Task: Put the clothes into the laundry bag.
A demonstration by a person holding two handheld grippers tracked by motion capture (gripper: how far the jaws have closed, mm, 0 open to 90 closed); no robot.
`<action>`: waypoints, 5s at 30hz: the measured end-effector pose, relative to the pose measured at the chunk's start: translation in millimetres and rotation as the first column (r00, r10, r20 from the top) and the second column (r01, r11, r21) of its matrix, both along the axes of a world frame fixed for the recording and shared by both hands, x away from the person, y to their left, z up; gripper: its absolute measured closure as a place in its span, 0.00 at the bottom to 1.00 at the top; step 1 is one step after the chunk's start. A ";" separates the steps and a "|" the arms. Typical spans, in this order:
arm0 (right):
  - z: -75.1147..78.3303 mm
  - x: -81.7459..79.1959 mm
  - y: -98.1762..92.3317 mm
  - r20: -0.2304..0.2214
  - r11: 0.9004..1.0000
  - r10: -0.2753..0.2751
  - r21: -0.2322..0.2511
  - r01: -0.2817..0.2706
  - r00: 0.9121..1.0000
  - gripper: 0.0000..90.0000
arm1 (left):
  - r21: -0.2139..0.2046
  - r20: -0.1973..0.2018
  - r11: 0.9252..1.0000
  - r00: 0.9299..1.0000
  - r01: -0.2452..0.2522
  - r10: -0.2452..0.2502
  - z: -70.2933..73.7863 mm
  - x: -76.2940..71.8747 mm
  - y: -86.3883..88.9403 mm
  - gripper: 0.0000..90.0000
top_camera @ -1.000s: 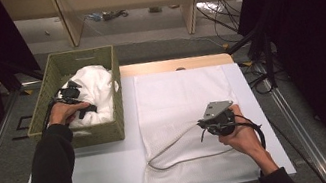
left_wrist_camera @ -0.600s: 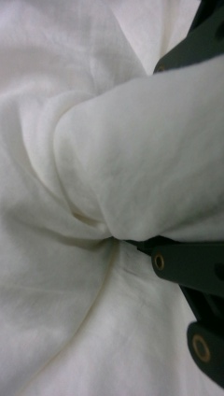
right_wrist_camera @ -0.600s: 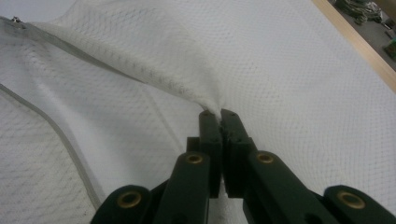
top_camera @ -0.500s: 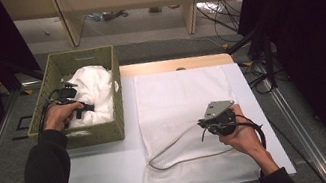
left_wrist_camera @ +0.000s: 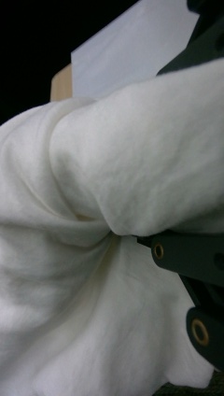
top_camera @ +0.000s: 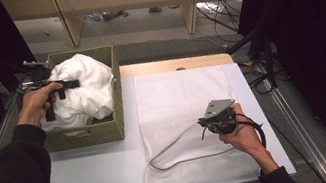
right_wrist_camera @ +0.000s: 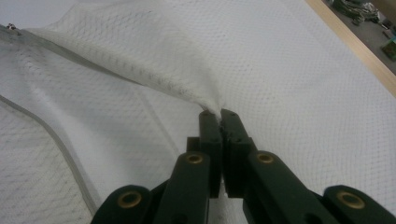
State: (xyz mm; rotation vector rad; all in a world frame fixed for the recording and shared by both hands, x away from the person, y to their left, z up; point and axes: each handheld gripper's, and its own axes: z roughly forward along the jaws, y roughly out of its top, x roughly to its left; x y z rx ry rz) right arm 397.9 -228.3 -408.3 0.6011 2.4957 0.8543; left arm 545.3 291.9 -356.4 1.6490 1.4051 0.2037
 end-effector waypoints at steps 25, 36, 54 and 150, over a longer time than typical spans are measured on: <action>-0.9 7.0 -3.6 0.011 1.000 -0.014 -0.003 0.014 1.000 1.00 | -0.188 0.243 0.935 0.937 0.300 -0.252 121.2 -120.2 -33.2 0.67; 2.3 24.3 -8.2 0.009 0.998 -0.057 0.024 0.056 0.998 1.00 | -0.207 0.275 0.872 0.882 0.444 -0.383 104.4 -170.1 -80.8 0.67; 15.2 32.8 -10.2 0.016 0.993 -0.100 0.061 0.099 0.995 1.00 | -0.216 0.160 0.707 0.739 0.674 -0.655 -7.9 -214.0 -183.6 0.65; 55.4 -5.1 4.1 0.118 0.995 -0.029 0.096 0.018 0.993 1.00 | 0.143 0.032 0.790 0.795 0.596 -0.606 -94.3 -101.0 -336.5 0.91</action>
